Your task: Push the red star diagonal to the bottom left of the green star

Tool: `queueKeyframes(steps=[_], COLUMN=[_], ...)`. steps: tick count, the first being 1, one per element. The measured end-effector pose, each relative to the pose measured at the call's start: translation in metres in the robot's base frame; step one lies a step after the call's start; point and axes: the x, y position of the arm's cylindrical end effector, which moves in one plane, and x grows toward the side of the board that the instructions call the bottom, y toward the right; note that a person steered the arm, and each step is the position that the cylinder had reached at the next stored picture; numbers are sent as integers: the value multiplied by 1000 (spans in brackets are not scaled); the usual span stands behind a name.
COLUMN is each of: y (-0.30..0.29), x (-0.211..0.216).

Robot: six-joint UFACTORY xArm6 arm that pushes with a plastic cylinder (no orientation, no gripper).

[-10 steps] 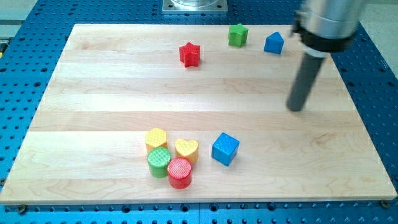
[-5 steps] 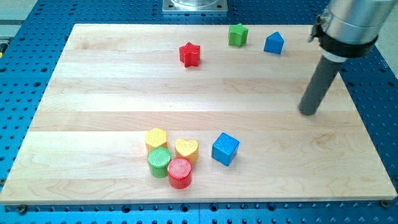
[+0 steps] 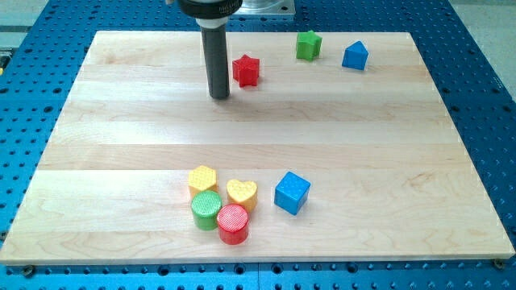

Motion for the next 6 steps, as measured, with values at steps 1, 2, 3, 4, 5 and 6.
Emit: queueKeyframes(steps=[1,2,3,4,5,6], y=[20,61,86,99,107,118], x=[-10,-10,-10,-10,-10,-2])
